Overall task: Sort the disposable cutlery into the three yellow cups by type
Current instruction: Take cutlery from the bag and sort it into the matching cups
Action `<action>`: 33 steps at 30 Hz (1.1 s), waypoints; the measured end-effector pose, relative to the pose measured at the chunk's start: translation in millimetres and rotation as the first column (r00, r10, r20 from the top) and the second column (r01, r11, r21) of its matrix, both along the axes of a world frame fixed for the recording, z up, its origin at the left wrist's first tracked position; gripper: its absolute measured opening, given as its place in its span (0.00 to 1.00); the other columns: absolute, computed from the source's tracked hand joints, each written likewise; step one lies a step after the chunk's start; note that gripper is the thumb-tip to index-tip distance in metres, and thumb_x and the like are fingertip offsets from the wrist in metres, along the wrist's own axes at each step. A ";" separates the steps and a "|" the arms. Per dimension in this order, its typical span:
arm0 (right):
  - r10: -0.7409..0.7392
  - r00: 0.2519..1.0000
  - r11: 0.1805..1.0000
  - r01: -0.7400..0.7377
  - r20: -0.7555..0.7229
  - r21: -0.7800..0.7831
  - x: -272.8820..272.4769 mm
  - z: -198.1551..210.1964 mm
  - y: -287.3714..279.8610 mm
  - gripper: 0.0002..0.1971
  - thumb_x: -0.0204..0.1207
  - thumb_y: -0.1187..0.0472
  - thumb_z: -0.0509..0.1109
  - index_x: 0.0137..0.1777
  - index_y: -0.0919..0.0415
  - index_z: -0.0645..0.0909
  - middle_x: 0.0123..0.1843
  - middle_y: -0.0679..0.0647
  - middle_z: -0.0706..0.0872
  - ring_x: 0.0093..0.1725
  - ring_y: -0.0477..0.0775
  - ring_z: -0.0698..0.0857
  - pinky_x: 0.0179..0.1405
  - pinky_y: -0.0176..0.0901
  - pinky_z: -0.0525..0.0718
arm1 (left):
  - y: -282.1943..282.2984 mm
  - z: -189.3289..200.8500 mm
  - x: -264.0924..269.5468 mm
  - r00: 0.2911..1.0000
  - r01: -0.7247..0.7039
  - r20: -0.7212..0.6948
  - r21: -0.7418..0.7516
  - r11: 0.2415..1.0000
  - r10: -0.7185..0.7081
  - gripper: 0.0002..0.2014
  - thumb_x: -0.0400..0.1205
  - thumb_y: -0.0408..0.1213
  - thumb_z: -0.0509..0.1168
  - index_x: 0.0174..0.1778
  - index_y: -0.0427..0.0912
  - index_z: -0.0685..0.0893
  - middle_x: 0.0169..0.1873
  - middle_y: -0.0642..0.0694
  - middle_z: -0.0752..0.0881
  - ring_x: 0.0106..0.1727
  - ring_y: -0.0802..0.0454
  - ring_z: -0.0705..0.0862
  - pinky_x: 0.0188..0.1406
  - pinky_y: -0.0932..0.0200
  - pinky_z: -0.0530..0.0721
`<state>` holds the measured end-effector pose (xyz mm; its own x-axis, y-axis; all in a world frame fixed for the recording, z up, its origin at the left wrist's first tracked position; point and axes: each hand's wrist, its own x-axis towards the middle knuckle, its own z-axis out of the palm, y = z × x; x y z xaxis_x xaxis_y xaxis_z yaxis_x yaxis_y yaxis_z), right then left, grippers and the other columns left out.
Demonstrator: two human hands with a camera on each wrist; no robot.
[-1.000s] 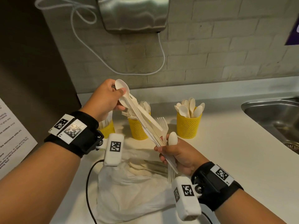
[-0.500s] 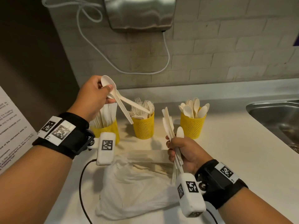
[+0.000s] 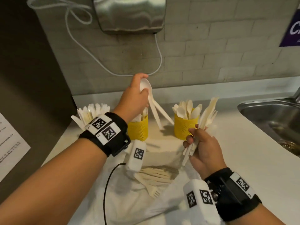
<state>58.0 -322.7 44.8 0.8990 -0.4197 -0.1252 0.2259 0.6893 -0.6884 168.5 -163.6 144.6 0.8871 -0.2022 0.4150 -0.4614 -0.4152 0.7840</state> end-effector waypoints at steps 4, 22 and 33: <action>-0.131 0.991 0.987 0.129 0.014 0.091 -13.2 10.9 -31.6 0.10 0.76 0.72 0.60 0.42 0.55 0.75 0.29 0.49 0.77 0.21 0.46 0.71 0.24 0.37 0.71 | -56.1 9.5 6.4 0.983 0.107 0.141 0.067 0.992 -0.115 0.21 0.83 0.31 0.54 0.72 0.53 0.69 0.51 0.30 0.82 0.45 0.36 0.83 0.42 0.52 0.84; -0.216 0.975 0.973 0.219 -0.052 0.073 -27.7 5.9 -62.7 0.10 0.74 0.74 0.62 0.45 0.57 0.75 0.33 0.53 0.76 0.22 0.47 0.72 0.28 0.41 0.71 | -121.7 -24.5 37.2 0.956 0.079 0.246 0.310 0.947 -0.160 0.19 0.82 0.24 0.53 0.70 0.35 0.71 0.69 0.36 0.71 0.64 0.40 0.76 0.58 0.59 0.72; -0.016 0.992 0.999 0.011 -0.124 -0.043 -20.9 4.6 -45.4 0.09 0.74 0.75 0.63 0.48 0.61 0.76 0.32 0.55 0.75 0.23 0.49 0.72 0.29 0.42 0.71 | -135.0 -49.7 40.5 0.959 0.086 0.049 0.887 0.454 -0.280 0.18 0.84 0.48 0.50 0.65 0.53 0.79 0.70 0.50 0.74 0.74 0.45 0.63 0.71 0.36 0.56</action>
